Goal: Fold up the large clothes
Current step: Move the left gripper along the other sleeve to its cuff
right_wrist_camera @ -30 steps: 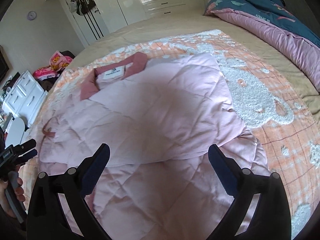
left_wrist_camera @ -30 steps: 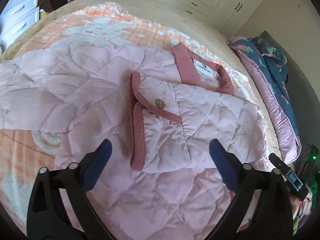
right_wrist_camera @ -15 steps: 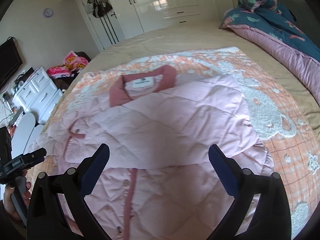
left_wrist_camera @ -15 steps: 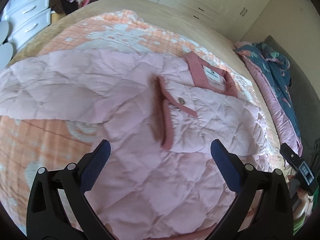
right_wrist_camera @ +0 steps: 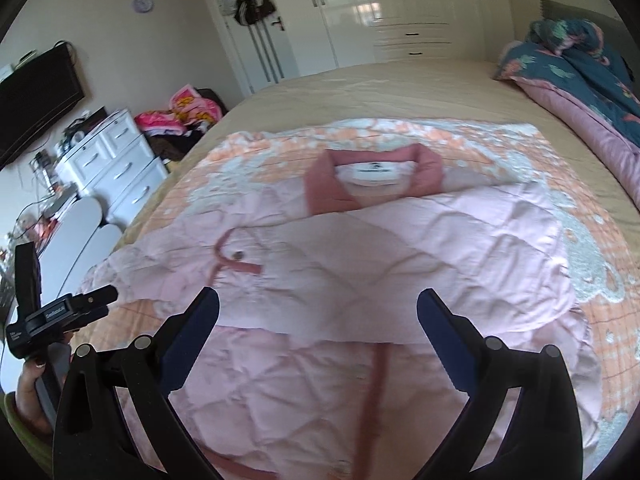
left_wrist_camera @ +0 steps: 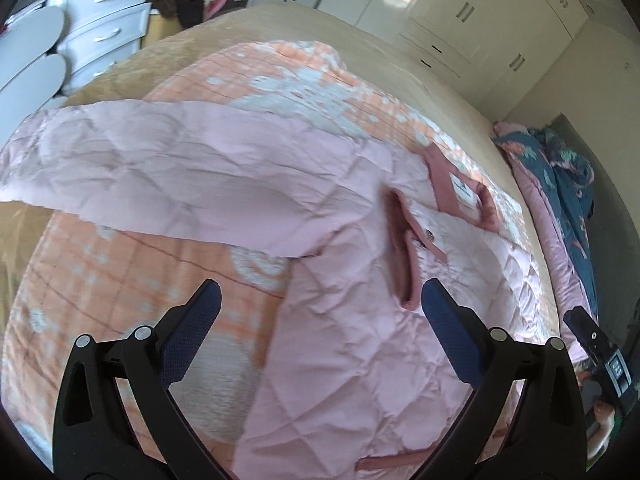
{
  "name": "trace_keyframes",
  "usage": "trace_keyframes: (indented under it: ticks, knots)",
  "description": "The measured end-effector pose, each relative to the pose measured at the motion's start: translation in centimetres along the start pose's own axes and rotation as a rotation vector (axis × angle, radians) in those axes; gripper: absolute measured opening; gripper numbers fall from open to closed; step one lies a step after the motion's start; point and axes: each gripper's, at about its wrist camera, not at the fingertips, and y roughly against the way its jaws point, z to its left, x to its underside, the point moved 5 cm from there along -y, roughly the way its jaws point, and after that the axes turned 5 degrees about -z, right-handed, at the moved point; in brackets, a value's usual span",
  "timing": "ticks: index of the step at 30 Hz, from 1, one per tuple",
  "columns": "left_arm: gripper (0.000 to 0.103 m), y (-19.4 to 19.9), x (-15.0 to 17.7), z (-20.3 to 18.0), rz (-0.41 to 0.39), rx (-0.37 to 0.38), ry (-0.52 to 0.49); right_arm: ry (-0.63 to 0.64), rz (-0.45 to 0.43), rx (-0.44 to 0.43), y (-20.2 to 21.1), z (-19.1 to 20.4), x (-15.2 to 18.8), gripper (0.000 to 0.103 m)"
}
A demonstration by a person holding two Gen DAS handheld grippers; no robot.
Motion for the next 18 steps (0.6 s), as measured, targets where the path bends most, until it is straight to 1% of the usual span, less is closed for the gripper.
trace_keyframes:
  ticks: [3,7,12,18]
  knots:
    - [0.094,0.5,-0.4,1.6,-0.009,-0.014,0.026,0.024,0.007,-0.025,-0.5,2.2,0.1,0.099]
    - [0.094,1.3,-0.9,4.0,-0.038,-0.078,0.044,0.049,0.016,-0.057,-1.4,5.2,0.1,0.099]
    - [0.094,2.0,-1.5,6.5,-0.048,-0.086,0.102,0.073,0.027,-0.089,-2.4,8.3,0.3,0.099]
    - [0.094,2.4,-1.8,9.1,-0.057,-0.119,0.147,0.069,0.038,-0.137,-3.7,11.7,0.8,0.099]
